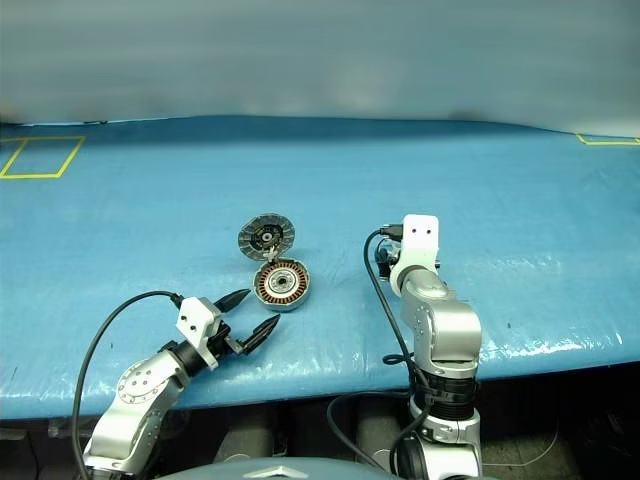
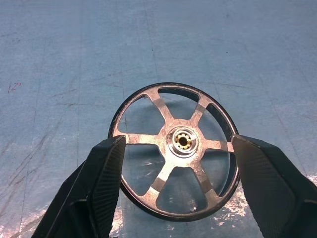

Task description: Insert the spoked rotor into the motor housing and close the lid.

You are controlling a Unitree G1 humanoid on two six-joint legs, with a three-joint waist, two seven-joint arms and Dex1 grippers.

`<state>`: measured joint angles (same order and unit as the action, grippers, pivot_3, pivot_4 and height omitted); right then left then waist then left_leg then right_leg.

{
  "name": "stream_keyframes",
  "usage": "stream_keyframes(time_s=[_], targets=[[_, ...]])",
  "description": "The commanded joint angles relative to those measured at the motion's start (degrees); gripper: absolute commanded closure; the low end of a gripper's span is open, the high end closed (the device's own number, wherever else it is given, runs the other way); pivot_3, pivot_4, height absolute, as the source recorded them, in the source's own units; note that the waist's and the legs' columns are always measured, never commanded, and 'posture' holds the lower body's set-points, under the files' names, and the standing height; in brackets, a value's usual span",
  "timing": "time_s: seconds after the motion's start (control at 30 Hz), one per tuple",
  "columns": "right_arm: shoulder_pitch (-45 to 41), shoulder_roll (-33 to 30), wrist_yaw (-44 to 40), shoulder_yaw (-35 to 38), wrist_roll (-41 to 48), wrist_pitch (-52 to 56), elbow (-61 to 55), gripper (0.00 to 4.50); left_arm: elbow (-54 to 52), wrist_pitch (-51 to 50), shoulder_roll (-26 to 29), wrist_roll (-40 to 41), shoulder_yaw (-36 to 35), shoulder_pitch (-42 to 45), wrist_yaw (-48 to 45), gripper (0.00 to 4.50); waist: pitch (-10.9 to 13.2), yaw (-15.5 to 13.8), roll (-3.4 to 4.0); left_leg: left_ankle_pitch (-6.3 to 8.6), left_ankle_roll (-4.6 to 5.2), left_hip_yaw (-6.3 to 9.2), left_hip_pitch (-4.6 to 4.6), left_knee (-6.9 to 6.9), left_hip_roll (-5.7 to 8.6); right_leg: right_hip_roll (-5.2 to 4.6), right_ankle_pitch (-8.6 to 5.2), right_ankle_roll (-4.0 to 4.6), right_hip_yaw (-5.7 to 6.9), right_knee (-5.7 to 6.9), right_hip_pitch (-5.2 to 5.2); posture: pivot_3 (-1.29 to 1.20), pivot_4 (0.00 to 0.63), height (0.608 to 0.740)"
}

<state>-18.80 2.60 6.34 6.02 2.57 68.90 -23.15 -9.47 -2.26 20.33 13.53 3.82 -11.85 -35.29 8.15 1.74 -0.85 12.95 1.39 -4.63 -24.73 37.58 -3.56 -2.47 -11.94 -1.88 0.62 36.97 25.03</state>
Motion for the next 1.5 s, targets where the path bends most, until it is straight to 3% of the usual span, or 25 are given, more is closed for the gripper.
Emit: stream_keyframes(time_s=[0.03,0.8,0.97,1.5], targets=[[0.19,0.49,0.51,-0.42,-0.37,-1.27,-0.54,0.90,-1.37,0.28,-0.03,0.19,0.16,0.27,-0.27,0.00,0.00,0.00,0.00,0.00,0.00,0.00,-0.01,0.00,0.00,0.00,0.00,0.00,0.00,0.00,0.01,0.00,0.150,0.740],[2.00,0.51,0.37,-4.95,-1.93,-1.53,-1.54,0.90,-1.23,0.06,0.31,0.00,0.27,0.78,-0.35,0.00,0.00,0.33,0.00,0.00,0.00,-0.01,0.00,0.00,-0.01,-0.01,-0.01,-0.01,0.00,0.00,0.00,0.00,0.150,0.740],[1.80,0.68,0.22,-4.83,-1.95,-1.77,-0.81,2.46,-1.08,0.09,0.20,-0.03,0.37,1.02,-0.38,0.00,0.00,0.33,0.00,0.00,0.00,0.00,0.00,0.00,-0.01,-0.01,-0.01,-0.02,0.00,0.00,0.00,0.00,0.150,0.740],[1.64,0.75,-0.22,-4.56,-1.88,-2.09,2.60,2.46,-0.85,0.09,0.05,-0.03,0.44,1.39,-0.18,0.00,0.00,0.33,0.00,0.00,0.00,0.01,0.02,0.00,-0.01,-0.01,-0.01,-0.02,0.00,-0.01,-0.03,0.00,0.150,0.740]])
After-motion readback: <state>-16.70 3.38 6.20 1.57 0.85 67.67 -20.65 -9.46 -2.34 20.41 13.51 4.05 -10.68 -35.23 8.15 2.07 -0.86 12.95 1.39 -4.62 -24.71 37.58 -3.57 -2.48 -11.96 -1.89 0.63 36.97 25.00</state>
